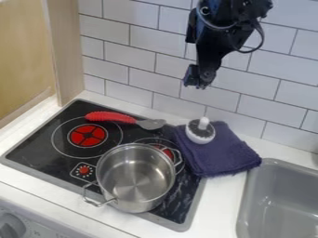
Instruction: Moved the white object to the lower left of the burner
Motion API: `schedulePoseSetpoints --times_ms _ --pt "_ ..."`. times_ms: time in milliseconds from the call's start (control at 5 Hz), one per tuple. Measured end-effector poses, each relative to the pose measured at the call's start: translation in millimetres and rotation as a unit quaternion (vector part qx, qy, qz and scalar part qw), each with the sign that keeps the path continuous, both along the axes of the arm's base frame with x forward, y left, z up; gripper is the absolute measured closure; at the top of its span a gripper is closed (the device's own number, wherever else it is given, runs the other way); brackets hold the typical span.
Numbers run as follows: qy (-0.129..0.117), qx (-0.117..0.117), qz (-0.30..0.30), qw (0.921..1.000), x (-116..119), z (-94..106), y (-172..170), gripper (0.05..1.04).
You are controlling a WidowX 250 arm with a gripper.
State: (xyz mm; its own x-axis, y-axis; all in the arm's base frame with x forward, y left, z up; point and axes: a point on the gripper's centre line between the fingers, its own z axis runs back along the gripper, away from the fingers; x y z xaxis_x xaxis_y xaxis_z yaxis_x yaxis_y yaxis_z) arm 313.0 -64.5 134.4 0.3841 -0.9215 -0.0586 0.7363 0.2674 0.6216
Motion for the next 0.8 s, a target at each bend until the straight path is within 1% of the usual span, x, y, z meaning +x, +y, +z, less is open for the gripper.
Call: schedulePoseSetpoints --times_ms 200,400,600,800 --pt "0.032 0.013 0.001 0.9994 -11 -19.9 5 0.085" --pt "0.050 0.012 0.011 0.9986 -16 -25.1 6 0.085" --pt "0.076 0.017 0.015 0.9969 -19 -35.9 6 0.085" --pt "0.095 0.011 0.022 0.9952 -11 -35.9 0 0.085"
